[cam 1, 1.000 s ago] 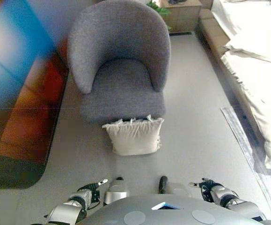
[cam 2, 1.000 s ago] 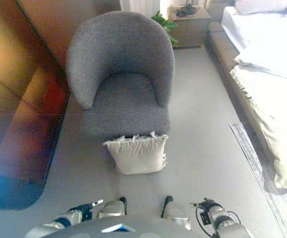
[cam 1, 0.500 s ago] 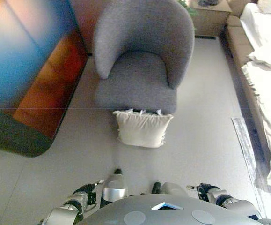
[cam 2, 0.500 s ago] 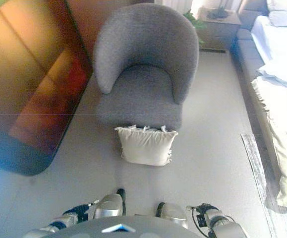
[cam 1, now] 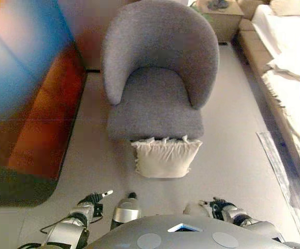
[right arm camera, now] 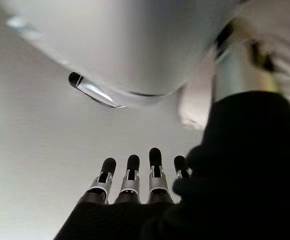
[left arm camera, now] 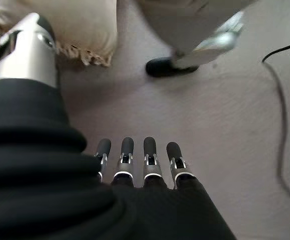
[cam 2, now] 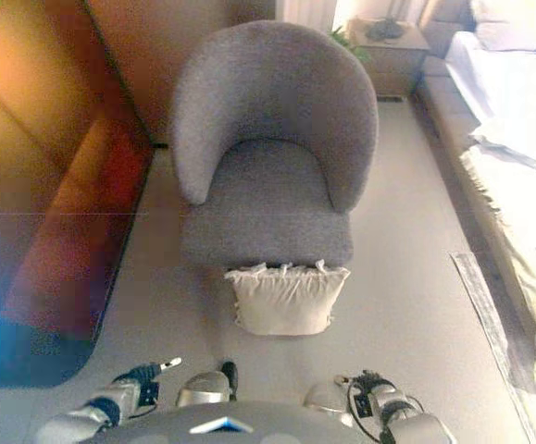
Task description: Pick up the cushion and take it to the sofa
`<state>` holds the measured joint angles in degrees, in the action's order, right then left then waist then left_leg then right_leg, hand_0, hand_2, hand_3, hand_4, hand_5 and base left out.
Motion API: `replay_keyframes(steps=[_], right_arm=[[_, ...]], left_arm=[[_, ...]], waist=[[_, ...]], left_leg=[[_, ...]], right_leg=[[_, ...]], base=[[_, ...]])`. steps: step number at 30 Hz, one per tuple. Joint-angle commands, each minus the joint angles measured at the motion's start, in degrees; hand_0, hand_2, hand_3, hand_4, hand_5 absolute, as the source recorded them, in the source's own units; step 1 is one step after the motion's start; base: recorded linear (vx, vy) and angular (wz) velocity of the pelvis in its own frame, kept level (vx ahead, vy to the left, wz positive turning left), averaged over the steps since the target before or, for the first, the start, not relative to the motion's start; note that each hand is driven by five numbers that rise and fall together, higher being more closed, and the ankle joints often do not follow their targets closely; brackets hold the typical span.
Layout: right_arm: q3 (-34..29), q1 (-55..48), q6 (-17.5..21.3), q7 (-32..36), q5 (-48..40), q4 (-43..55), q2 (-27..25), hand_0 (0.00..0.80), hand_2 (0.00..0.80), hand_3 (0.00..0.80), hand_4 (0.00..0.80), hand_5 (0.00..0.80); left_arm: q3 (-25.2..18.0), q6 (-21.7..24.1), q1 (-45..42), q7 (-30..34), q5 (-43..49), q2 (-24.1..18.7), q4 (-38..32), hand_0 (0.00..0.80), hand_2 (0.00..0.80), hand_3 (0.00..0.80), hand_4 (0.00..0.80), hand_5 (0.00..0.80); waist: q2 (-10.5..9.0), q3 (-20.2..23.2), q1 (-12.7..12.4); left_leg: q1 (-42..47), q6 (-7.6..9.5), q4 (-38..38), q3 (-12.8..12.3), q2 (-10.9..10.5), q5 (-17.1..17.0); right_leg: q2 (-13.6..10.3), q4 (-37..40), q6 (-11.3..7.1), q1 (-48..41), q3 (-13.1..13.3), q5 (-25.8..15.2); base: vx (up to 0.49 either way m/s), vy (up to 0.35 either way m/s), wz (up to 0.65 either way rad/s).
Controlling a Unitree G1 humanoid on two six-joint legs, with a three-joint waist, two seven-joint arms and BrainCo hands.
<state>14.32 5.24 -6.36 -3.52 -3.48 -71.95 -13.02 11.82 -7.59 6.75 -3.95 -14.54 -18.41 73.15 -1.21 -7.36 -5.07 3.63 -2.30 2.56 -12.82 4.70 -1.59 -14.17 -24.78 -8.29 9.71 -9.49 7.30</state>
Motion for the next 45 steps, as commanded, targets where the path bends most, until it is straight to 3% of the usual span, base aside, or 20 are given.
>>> replay_keyframes(steps=[1,3,8,13,25,30,33,35,36,45], right_arm=[[2.49,7.05,1.96,-1.79,-2.36,1.91,-2.7,0.0,0.0,0.0,0.0,0.0],[2.45,6.97,1.62,-1.85,-1.5,2.14,-3.17,0.0,0.0,0.0,0.0,0.0],[2.04,6.55,3.77,-5.68,-1.69,2.54,-5.12,0.0,0.0,0.0,0.0,0.0],[2.93,13.67,6.58,-15.32,-4.34,4.28,-6.38,0.0,0.0,0.0,0.0,0.0],[5.42,29.39,9.29,-30.25,-5.22,10.25,-9.74,0.0,0.0,0.0,0.0,0.0],[6.51,33.78,10.93,-35.82,-2.47,14.42,-11.7,0.0,0.0,0.0,0.0,0.0],[6.78,35.93,11.27,-37.7,-6.0,15.52,-12.47,0.0,0.0,0.0,0.0,0.0],[5.57,35.11,16.48,-38.98,-5.88,13.79,-12.59,0.0,0.0,0.0,0.0,0.0],[4.99,34.62,18.0,-39.52,-5.44,13.87,-13.27,0.0,0.0,0.0,0.0,0.0],[4.89,39.81,17.47,-41.25,-6.04,19.09,-21.73,0.0,0.0,0.0,0.0,0.0]], left_arm=[[1.07,1.87,6.17,-1.41,-2.47,0.52,0.55,0.0,0.0,0.0,0.0,0.0],[1.48,3.02,6.13,-3.42,-4.88,1.01,-0.19,0.0,0.0,0.0,0.0,0.0],[1.96,6.17,5.81,-2.61,-2.62,2.78,-1.81,0.0,0.0,0.0,0.0,0.0],[4.19,9.1,10.19,-5.66,-6.19,3.18,-2.58,0.0,0.0,0.0,0.0,0.0],[8.97,19.34,23.96,-14.75,-12.12,2.98,-11.4,0.0,0.0,0.0,0.0,0.0],[10.13,23.8,28.21,-17.91,-12.46,2.22,-13.76,0.0,0.0,0.0,0.0,0.0],[10.82,25.82,31.06,-19.97,-12.01,1.51,-15.72,0.0,0.0,0.0,0.0,0.0],[10.86,29.6,31.47,-19.78,-14.04,0.96,-14.71,0.0,0.0,0.0,0.0,0.0],[10.4,29.14,31.33,-23.52,-10.62,0.15,-13.98,0.0,0.0,0.0,0.0,0.0],[10.22,33.91,34.61,-23.6,-11.08,-5.97,-19.45,0.0,0.0,0.0,0.0,0.0]], waist=[[0.69,-7.62,1.93],[0.12,-8.26,2.36],[0.19,-9.19,1.66],[0.26,-13.41,1.63],[0.9,-22.43,3.76],[1.24,-22.44,4.52],[1.58,-22.44,4.57],[1.3,-22.44,4.7],[1.3,-22.44,4.83],[1.73,-22.44,4.77]], left_leg=[[-9.78,0.68,-7.89,3.79,0.2,3.04],[-12.81,0.82,-10.73,4.3,-0.45,2.85],[-14.8,-1.87,-11.14,5.44,0.37,1.08],[-22.36,-3.14,-14.52,7.6,1.42,0.45],[-36.89,-1.81,-17.65,8.79,-0.63,-0.38],[-43.93,-1.51,-20.18,9.17,-0.71,-0.21],[-47.96,-1.38,-22.3,9.43,-0.4,0.36],[-51.24,-1.44,-24.26,9.86,0.02,0.84],[-52.59,-1.54,-25.0,10.14,0.07,1.06],[-65.18,-1.91,-30.84,11.64,0.76,2.58]], right_leg=[[0.07,12.36,0.49,2.85,-2.38,-8.9],[0.8,14.4,0.44,1.69,-0.38,-8.55],[1.66,20.01,1.17,-1.92,-1.22,-9.0],[1.9,17.83,1.89,4.15,-1.24,-8.9],[2.41,10.48,1.75,22.8,0.46,-9.99],[3.02,7.71,1.94,30.43,1.23,-9.96],[2.96,5.29,1.9,34.63,1.49,-9.36],[3.12,3.66,1.9,37.33,1.86,-8.98],[2.97,2.88,1.84,38.66,1.99,-8.92],[2.39,-4.46,2.68,51.29,2.48,-7.78]], base=[[-0.298,-0.143,-0.11],[-0.02,-0.088,0.14],[0.051,-0.067,-0.02],[-0.146,-0.058,0.01],[-0.12,0.027,0.02],[-0.069,0.036,-0.01],[-0.052,-0.004,0.06],[-0.072,-0.053,0.12],[-0.031,-0.036,0.11],[-0.01,-0.02,0.06]])
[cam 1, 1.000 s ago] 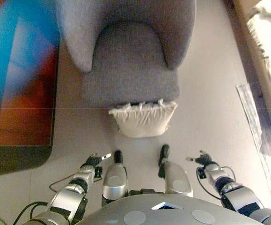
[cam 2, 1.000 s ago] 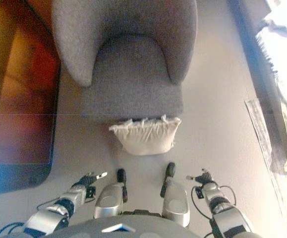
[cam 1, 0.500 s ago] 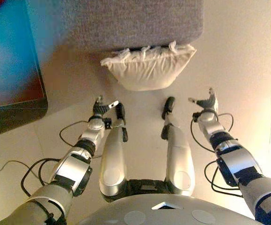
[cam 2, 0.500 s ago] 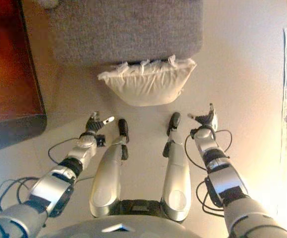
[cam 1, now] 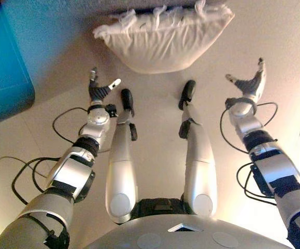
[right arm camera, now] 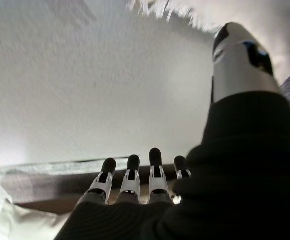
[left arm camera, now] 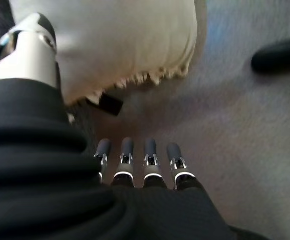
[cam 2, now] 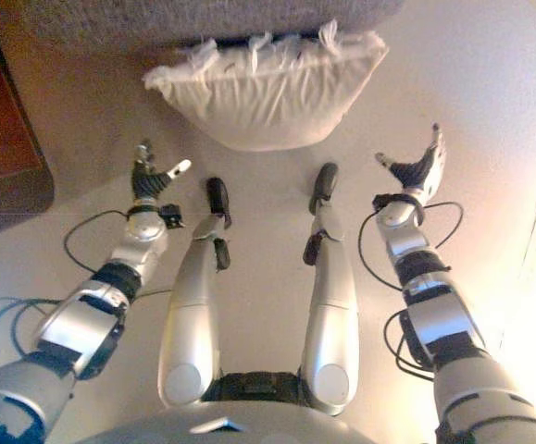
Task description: Pick up the cushion and take it to the sofa
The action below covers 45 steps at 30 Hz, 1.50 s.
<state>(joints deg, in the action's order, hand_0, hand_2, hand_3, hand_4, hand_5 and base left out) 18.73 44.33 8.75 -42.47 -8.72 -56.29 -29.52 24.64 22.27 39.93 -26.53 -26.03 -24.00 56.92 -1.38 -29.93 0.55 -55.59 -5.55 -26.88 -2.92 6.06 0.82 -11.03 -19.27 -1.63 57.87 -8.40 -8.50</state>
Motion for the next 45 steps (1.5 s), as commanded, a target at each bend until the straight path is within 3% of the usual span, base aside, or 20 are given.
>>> replay_keyframes(steps=[1,10,13,14,17,18,19,24,29,33,38,39,40,41,43,44,45], right_arm=[[0.84,2.27,2.75,-2.15,-1.13,3.08,-6.03,0.0,0.0,0.0,0.0,0.0],[4.31,11.16,10.01,5.97,-4.75,1.0,-10.37,0.0,0.0,0.0,0.0,0.0],[6.04,14.33,11.91,9.16,-6.37,2.23,-11.34,0.0,0.0,0.0,0.0,0.0],[6.54,14.58,12.51,10.23,-6.75,2.57,-11.37,0.0,0.0,0.0,0.0,0.0],[7.62,16.93,15.15,15.19,-9.28,2.5,-10.98,0.0,0.0,0.0,0.0,0.0],[8.06,18.14,15.95,17.39,-10.05,2.53,-10.82,0.0,0.0,0.0,0.0,0.0],[8.55,18.83,16.6,20.46,-11.39,2.85,-10.56,0.0,0.0,0.0,0.0,0.0],[10.69,20.99,16.2,32.4,-17.35,6.56,-9.71,0.0,0.0,0.0,0.0,0.0],[12.06,22.07,16.52,42.81,-23.29,7.41,-9.11,0.0,0.0,0.0,0.0,0.0],[12.62,23.35,15.08,48.53,-27.62,9.49,-8.81,0.0,0.0,0.0,0.0,0.0],[13.74,25.79,13.27,53.42,-30.04,10.81,-7.62,0.0,0.0,0.0,0.0,0.0],[13.96,26.21,12.25,55.77,-30.82,11.3,-7.42,0.0,0.0,0.0,0.0,0.0],[14.29,26.49,11.6,57.11,-31.16,11.74,-7.36,0.0,0.0,0.0,0.0,0.0],[14.62,26.85,10.9,58.32,-31.47,12.23,-7.39,0.0,0.0,0.0,0.0,0.0],[15.59,27.6,8.91,61.87,-33.95,13.29,-7.49,0.0,0.0,0.0,0.0,0.0],[15.9,27.74,8.7,63.08,-35.03,13.74,-7.39,0.348,0.348,0.348,0.348,0.348],[16.16,28.12,8.02,63.66,-35.56,13.98,-7.22,0.8,0.8,0.8,0.8,0.8]], left_arm=[[-2.5,4.72,2.37,-0.95,-0.2,-1.06,-3.32,0.0,0.0,0.0,0.0,0.0],[-3.84,8.58,7.94,2.08,-5.36,-5.4,-2.77,0.0,0.0,0.0,0.0,0.0],[-3.44,8.65,10.52,3.26,-6.24,-6.58,-3.59,0.0,0.0,0.0,0.0,0.0],[-3.29,8.57,10.88,3.95,-7.04,-6.86,-3.66,0.0,0.0,0.0,0.0,0.0],[-2.67,8.63,14.27,5.81,-8.8,-7.35,-3.4,0.0,0.0,0.0,0.0,0.0],[-2.46,8.55,15.84,6.39,-8.87,-7.54,-3.4,0.0,0.0,0.0,0.0,0.0],[-2.15,8.6,16.86,6.99,-9.0,-7.59,-3.47,0.0,0.0,0.0,0.0,0.0],[-0.34,8.4,20.71,11.35,-10.84,-7.85,-4.96,0.0,0.0,0.0,0.0,0.0],[1.8,6.23,22.79,23.19,-15.62,-7.62,-5.98,0.0,0.0,0.0,0.0,0.0],[5.02,1.34,24.66,35.49,-22.8,-7.34,-7.05,0.0,0.0,0.0,0.0,0.0],[6.72,-2.78,26.98,43.22,-29.43,-6.09,-8.14,0.0,0.0,0.0,0.0,0.0],[6.97,-3.1,27.5,44.29,-29.76,-5.92,-8.46,0.179,0.179,0.179,0.179,0.179],[7.11,-3.06,27.74,44.46,-29.57,-5.88,-8.64,0.518,0.518,0.518,0.518,0.518],[7.43,-2.82,28.12,44.72,-29.77,-5.93,-8.8,0.8,0.8,0.8,0.8,0.8],[7.69,-2.89,28.64,45.92,-31.05,-5.8,-9.63,0.8,0.8,0.8,0.8,0.8],[7.86,-2.77,28.77,45.96,-31.18,-5.76,-10.04,0.8,0.8,0.8,0.8,0.8],[8.22,-2.66,29.02,46.74,-32.32,-5.67,-10.32,0.8,0.8,0.8,0.8,0.8]], waist=[[2.03,0.13,-0.92],[2.76,0.13,-1.33],[2.6,0.13,-1.36],[2.54,0.13,-1.34],[2.43,0.13,-1.22],[2.36,0.13,-1.21],[2.29,0.13,-1.17],[2.09,0.13,-0.83],[2.18,0.13,-0.55],[2.38,0.13,0.0],[2.56,0.13,0.59],[2.55,0.13,0.68],[2.54,0.13,0.7],[2.55,0.13,0.77],[2.57,0.13,0.78],[2.62,0.13,0.78],[2.64,0.13,0.81]], left_leg=[[-7.85,1.36,-2.46,1.82,-0.53,0.47],[-19.38,0.38,-12.1,2.35,-0.26,6.05],[-22.93,0.65,-12.5,2.2,-0.15,4.35],[-22.51,0.08,-13.94,2.66,-0.16,6.78],[-24.48,-0.05,-14.85,2.8,-0.23,6.71],[-25.86,0.38,-14.0,2.49,-0.21,4.56],[-26.08,0.3,-13.93,2.59,-0.28,4.47],[-26.45,-0.22,-12.88,2.76,-0.41,3.82],[-26.28,-0.6,-11.68,2.72,-0.45,3.02],[-26.58,-0.83,-10.53,2.51,-0.36,2.33],[-25.94,-1.04,-8.54,2.28,-0.41,1.84],[-25.89,-1.07,-7.93,2.34,-0.55,1.49],[-25.85,-1.11,-7.61,2.34,-0.64,1.31],[-25.74,-1.15,-7.12,2.32,-0.67,0.94],[-25.41,-1.21,-6.16,2.38,-1.05,0.46],[-25.29,-1.22,-5.78,2.37,-1.13,0.24],[-25.21,-1.28,-5.51,2.4,-1.2,0.07]], right_leg=[[-0.8,-11.27,-3.82,4.97,1.4,8.29],[-1.7,-23.06,-4.02,16.79,2.09,13.55],[-2.02,-23.77,-3.57,20.13,1.8,12.11],[-1.96,-25.5,-4.22,19.7,2.31,14.49],[-2.09,-26.33,-4.43,21.37,2.59,14.51],[-2.27,-25.21,-3.93,22.57,2.2,12.51],[-2.3,-25.08,-4.02,22.68,2.23,12.45],[-2.27,-24.11,-4.56,22.94,2.48,12.17],[-2.21,-22.86,-5.02,22.72,2.64,11.59],[-1.91,-21.4,-5.47,23.18,3.0,10.56],[-1.48,-18.39,-5.91,22.53,3.37,9.77],[-1.38,-17.56,-6.0,22.42,3.43,9.37],[-1.32,-17.1,-6.07,22.31,3.43,9.22],[-1.23,-16.57,-6.2,22.13,3.4,8.94],[-1.04,-15.16,-6.37,21.69,3.43,8.42],[-0.99,-14.67,-6.46,21.48,3.42,8.27],[-0.91,-14.19,-6.51,21.33,3.47,8.06]], base=[[0.0,0.0,0.0],[0.03,0.008,-0.1],[-0.051,0.021,-0.04],[0.113,0.016,0.02],[0.021,0.009,-0.01],[-0.069,0.014,-0.03],[-0.068,0.017,0.0],[0.007,0.018,-0.03],[-0.004,0.013,0.01],[-0.011,0.04,0.0],[-0.005,0.034,-0.01],[0.0,0.0,0.0],[0.0,0.0,0.0],[-0.009,0.006,-0.07],[-0.003,0.002,-0.03],[-0.009,-0.004,0.05],[-0.009,-0.003,0.05]])
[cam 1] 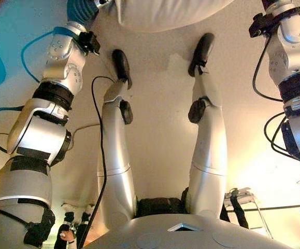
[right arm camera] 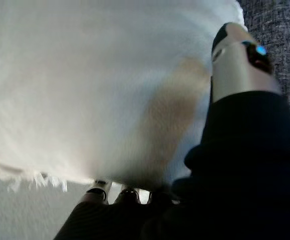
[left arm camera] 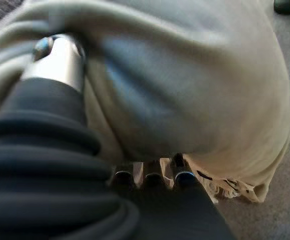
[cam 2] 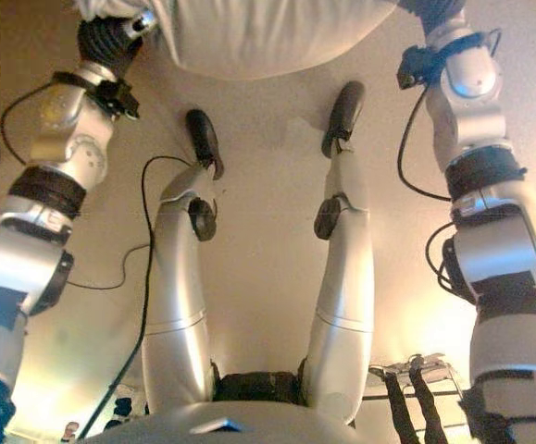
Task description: Pick up the cushion and take it to the sofa
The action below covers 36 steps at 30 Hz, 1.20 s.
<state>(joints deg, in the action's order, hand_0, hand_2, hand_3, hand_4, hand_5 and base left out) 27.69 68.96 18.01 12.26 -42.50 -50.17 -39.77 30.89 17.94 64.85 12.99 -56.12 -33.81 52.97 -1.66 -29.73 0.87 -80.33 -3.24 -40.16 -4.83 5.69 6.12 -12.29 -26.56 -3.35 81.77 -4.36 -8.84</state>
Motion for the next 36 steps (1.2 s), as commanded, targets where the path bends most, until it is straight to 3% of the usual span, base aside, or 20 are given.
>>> replay_keyframes(steps=[1,13,22,27,30,36], right_arm=[[7.45,3.86,-1.31,9.45,-2.0,7.98,3.19,0.8,0.8,0.8,0.8,0.8],[5.7,1.14,0.84,7.27,-3.61,10.03,4.27,0.8,0.8,0.8,0.8,0.8],[-1.5,-14.43,6.11,3.3,0.32,19.72,5.02,0.8,0.8,0.8,0.8,0.8],[-6.63,-27.8,7.6,-0.07,4.16,29.21,7.74,0.8,0.8,0.8,0.8,0.8],[-10.53,-37.13,7.68,-0.96,6.95,35.12,11.42,0.8,0.8,0.8,0.8,0.8],[-14.5,-46.68,7.21,-0.46,10.17,41.0,14.65,0.8,0.8,0.8,0.8,0.8]], left_arm=[[2.04,1.99,4.18,7.75,-3.23,4.36,-6.62,0.8,0.8,0.8,0.8,0.8],[1.1,6.36,0.88,8.01,-7.19,6.96,-11.62,0.8,0.8,0.8,0.8,0.8],[-2.98,11.26,-14.5,6.44,-4.07,10.96,-19.18,0.8,0.8,0.8,0.8,0.8],[-4.44,12.78,-26.4,4.69,0.03,13.67,-27.15,0.8,0.8,0.8,0.8,0.8],[-5.85,11.07,-33.05,4.49,3.26,14.18,-32.22,0.8,0.8,0.8,0.8,0.8],[-9.38,8.08,-40.81,5.14,4.08,14.68,-38.76,0.8,0.8,0.8,0.8,0.8]], waist=[[2.95,-0.07,0.47],[3.66,-0.07,0.65],[3.19,-0.07,0.62],[1.95,-0.07,0.5],[0.83,-0.07,0.16],[-0.42,0.54,-0.71]], left_leg=[[-0.43,-3.62,7.92,4.37,-0.98,-5.29],[1.55,-3.83,10.83,4.9,-2.23,-6.76],[7.2,-3.99,10.49,5.68,-1.73,-7.01],[16.28,-4.04,10.09,5.37,-0.82,-6.35],[27.53,-3.23,12.81,3.76,-0.45,-5.6],[45.64,-1.94,18.4,0.7,-1.48,-4.19]], right_leg=[[0.43,-6.56,-4.82,-2.64,-0.5,8.28],[1.5,-2.37,-5.21,-5.06,0.42,7.04],[1.27,-2.28,-5.25,-10.64,0.86,6.25],[0.12,-2.37,-5.22,-19.03,-0.13,6.05],[-1.26,0.02,-5.6,-29.3,-2.82,6.19],[-1.78,5.54,-5.25,-47.19,-6.69,7.54]], base=[[-0.006,-0.004,0.03],[-0.011,-0.001,0.06],[-0.004,-0.027,0.0],[0.004,-0.084,0.03],[0.075,-0.103,0.11],[0.098,-0.035,-0.03]])
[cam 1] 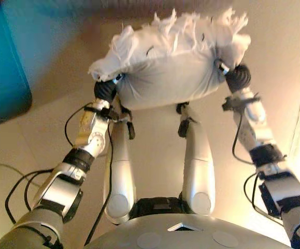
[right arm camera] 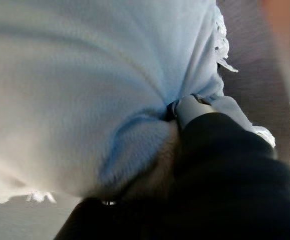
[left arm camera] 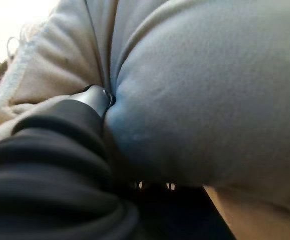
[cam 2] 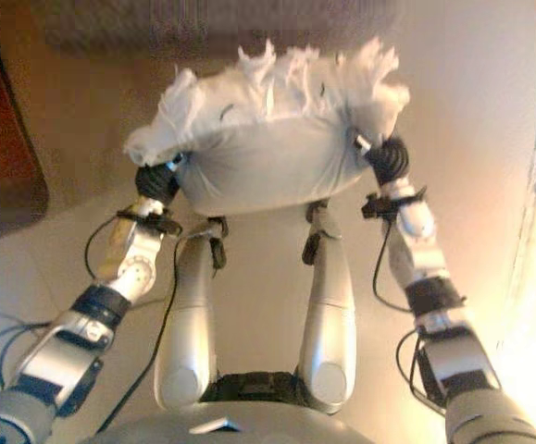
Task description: Pick up the cushion and take it to the sofa
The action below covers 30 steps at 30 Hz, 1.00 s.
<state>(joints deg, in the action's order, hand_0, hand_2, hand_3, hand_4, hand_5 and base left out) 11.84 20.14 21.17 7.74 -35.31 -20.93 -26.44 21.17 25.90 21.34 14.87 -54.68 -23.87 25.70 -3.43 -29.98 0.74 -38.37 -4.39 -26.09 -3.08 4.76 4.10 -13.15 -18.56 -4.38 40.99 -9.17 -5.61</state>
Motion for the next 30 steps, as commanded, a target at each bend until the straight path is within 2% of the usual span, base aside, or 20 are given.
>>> replay_keyframes(steps=[1,5,10,15,19,24,30], right_arm=[[1.16,1.68,4.42,4.16,3.48,12.09,1.3,0.8,0.8,0.8,0.8,0.8],[-0.78,-0.18,2.99,4.56,5.0,14.2,1.6,0.8,0.8,0.8,0.8,0.8],[-2.46,-5.96,4.14,5.41,7.03,18.72,2.79,0.8,0.8,0.8,0.8,0.8],[-4.29,-12.75,6.67,5.23,9.08,26.81,3.99,0.8,0.8,0.8,0.8,0.8],[-5.53,-14.77,7.77,4.53,11.83,34.19,3.7,0.8,0.8,0.8,0.8,0.8],[-6.65,-13.35,9.44,2.59,9.04,41.25,2.46,0.8,0.8,0.8,0.8,0.8],[-5.91,-11.12,8.51,-0.82,10.65,44.74,1.68,0.8,0.8,0.8,0.8,0.8]], left_arm=[[0.19,0.34,2.14,3.28,2.62,4.78,-11.82,0.8,0.8,0.8,0.8,0.8],[-1.56,-0.44,-0.98,3.81,1.53,5.34,-14.38,0.8,0.8,0.8,0.8,0.8],[-3.38,0.43,-6.56,2.53,2.24,5.55,-18.17,0.8,0.8,0.8,0.8,0.8],[-6.18,4.5,-13.22,-0.24,7.32,5.94,-25.37,0.8,0.8,0.8,0.8,0.8],[-8.12,6.65,-15.74,-3.34,12.0,4.92,-32.84,0.8,0.8,0.8,0.8,0.8],[-9.28,9.28,-14.82,-5.68,11.53,3.74,-38.49,0.8,0.8,0.8,0.8,0.8],[-8.26,7.91,-11.7,-6.83,12.2,2.63,-41.69,0.8,0.8,0.8,0.8,0.8]], waist=[[1.35,1.08,-0.63],[1.92,5.12,-1.41],[2.03,11.0,-2.3],[2.04,19.37,-3.14],[2.09,22.96,-3.16],[2.29,25.72,-2.99],[2.15,27.3,-2.33]], left_leg=[[4.59,-0.76,4.81,-1.23,-0.58,-2.12],[12.26,0.03,8.11,-1.68,-1.62,-1.73],[23.75,0.47,14.88,-1.08,-1.98,-2.61],[34.79,0.61,22.94,-1.29,-1.33,-3.6],[40.1,0.83,26.83,-1.84,-0.97,-3.63],[44.08,1.16,29.75,-1.58,-0.96,-3.36],[45.45,1.5,30.48,1.12,-0.98,-2.91]], right_leg=[[-0.93,-2.07,-4.18,-7.31,-2.03,4.46],[-0.73,-0.4,-3.74,-14.52,-2.99,6.02],[-0.12,5.76,-3.49,-27.03,-4.57,5.93],[1.5,13.43,-3.15,-38.54,-5.74,5.31],[2.33,16.66,-2.97,-43.47,-6.01,5.08],[3.35,18.68,-2.77,-47.23,-5.09,5.62],[5.19,18.81,-2.06,-48.48,-1.5,6.86]], base=[[0.082,0.024,0.01],[0.033,0.04,0.07],[0.115,-0.014,0.01],[0.232,-0.026,0.06],[0.123,-0.005,0.05],[0.058,-0.008,0.01],[0.03,-0.082,0.09]])
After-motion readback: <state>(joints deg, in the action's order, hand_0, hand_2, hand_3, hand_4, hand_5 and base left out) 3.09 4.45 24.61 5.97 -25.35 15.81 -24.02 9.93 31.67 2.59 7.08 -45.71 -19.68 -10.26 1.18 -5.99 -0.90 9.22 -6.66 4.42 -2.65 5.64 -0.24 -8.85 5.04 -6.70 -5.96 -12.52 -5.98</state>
